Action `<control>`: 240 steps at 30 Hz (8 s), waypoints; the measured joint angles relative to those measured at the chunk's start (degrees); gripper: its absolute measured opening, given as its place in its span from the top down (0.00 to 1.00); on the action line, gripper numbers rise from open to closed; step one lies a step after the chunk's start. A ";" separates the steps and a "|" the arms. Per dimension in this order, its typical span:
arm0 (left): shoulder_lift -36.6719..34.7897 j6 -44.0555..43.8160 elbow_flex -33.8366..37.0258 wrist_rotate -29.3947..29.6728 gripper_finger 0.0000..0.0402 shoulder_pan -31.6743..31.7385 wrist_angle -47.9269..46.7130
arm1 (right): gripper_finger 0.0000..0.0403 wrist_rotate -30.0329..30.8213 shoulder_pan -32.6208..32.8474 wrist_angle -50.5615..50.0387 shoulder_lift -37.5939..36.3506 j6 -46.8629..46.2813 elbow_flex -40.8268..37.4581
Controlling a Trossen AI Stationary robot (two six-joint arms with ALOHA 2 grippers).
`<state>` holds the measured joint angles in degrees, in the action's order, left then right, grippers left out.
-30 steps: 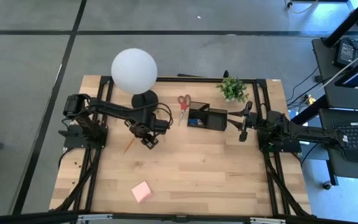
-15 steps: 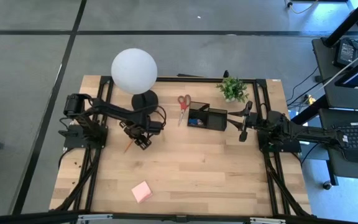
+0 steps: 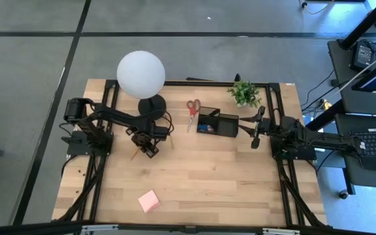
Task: Pick and place office supplies into organizer
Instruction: Put the orange pencil into the black desk organizer, then put the yellow pencil into the black desk organizer
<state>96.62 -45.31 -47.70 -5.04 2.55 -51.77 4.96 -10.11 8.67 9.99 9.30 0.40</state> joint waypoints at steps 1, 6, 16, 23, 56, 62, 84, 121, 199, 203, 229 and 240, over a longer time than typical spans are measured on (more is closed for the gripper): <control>0.00 0.43 0.02 0.00 0.70 0.00 0.09 | 0.64 -0.01 0.00 0.02 0.01 0.00 0.00; 0.02 0.91 0.02 0.47 0.75 -0.05 0.38 | 0.64 -0.01 -0.01 0.02 0.00 -0.01 0.00; 0.46 2.60 -2.04 1.79 0.88 -0.29 -0.37 | 0.64 -0.01 0.00 0.02 -0.01 0.00 0.00; 0.43 3.05 -2.42 2.24 0.95 -0.65 -0.76 | 0.64 -0.01 -0.02 0.02 -0.01 0.00 0.00; -10.73 18.75 -14.93 -3.19 0.95 -1.35 39.84 | 0.64 -0.01 -0.02 0.31 -0.01 -0.18 0.00; -10.73 28.39 -14.95 0.85 0.95 2.64 56.14 | 0.64 0.00 -0.02 0.80 -0.01 -0.20 0.00; 3.49 40.58 -14.99 -1.99 0.95 16.02 78.04 | 0.64 0.01 -0.02 1.40 0.00 -0.29 0.00; 14.03 47.60 -14.95 -2.19 0.95 17.44 74.31 | 0.64 0.12 -0.02 0.95 -0.01 -0.20 0.00; -3.23 -21.38 -14.97 18.99 0.77 -5.61 22.84 | 0.64 0.03 0.00 0.48 -0.01 0.26 0.00; -3.23 -26.32 -14.97 19.56 0.78 -2.88 16.93 | 0.64 0.03 0.00 0.48 -0.01 0.24 0.00; -2.97 -15.64 -14.93 16.90 0.79 0.30 20.70 | 0.64 0.01 -0.02 0.15 0.00 0.20 0.00; -2.97 -11.09 -14.93 14.76 0.78 0.63 20.70 | 0.64 0.01 -0.01 0.17 0.00 0.04 0.00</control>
<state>93.65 -56.40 -62.63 9.72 3.18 -31.07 4.97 -10.12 8.84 9.99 9.34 0.40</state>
